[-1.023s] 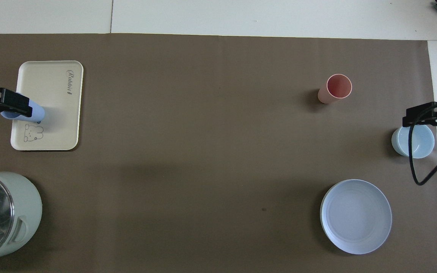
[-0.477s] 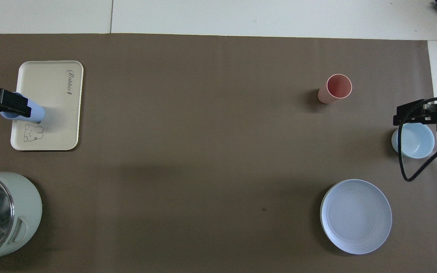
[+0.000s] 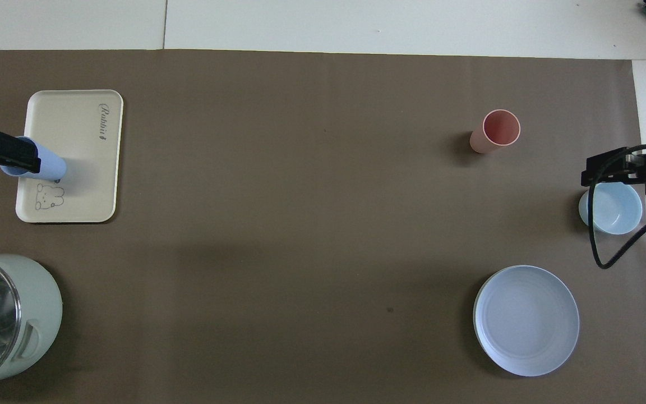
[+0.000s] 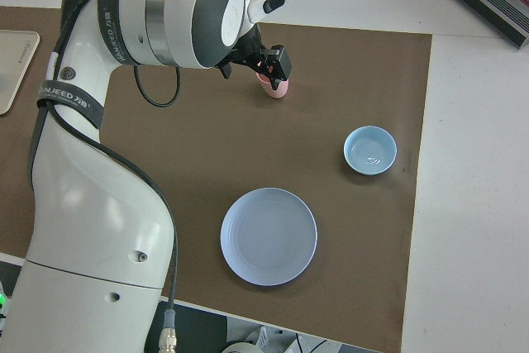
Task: Place cup on tray
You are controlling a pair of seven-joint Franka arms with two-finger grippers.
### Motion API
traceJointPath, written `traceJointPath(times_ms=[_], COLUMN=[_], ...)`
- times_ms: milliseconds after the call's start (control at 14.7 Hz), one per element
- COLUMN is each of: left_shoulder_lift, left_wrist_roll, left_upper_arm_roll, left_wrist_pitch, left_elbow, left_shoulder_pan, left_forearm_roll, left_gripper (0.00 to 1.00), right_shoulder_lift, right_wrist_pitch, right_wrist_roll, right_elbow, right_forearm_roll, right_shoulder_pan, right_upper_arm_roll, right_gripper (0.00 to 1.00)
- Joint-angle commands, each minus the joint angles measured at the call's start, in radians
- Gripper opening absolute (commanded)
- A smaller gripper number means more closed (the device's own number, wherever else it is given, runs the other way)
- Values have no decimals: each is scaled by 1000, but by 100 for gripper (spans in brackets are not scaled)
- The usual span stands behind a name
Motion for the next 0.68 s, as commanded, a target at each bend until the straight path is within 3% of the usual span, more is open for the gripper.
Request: traceJointPath(times_ms=[0,614], left_shoulder_lift=[-28,-28], left_wrist_roll=[15,18], left_upper_arm_roll=[-4,-4], left_wrist_pitch=[22,42], left_elbow=[-32,-33], left_shoulder_pan=[10,7], left_forearm_roll=[-1,-1], left_gripper=[100,100], right_shoulder_lift=[10,5], right_wrist_pitch=[-30,-30], right_wrist_roll=[-6,-7], right_elbow=[20,9], right_forearm_roll=[6,-2], right_shoulder_pan=[-7,-7], right_upper_arm_roll=[4,9], right_gripper=[100,100])
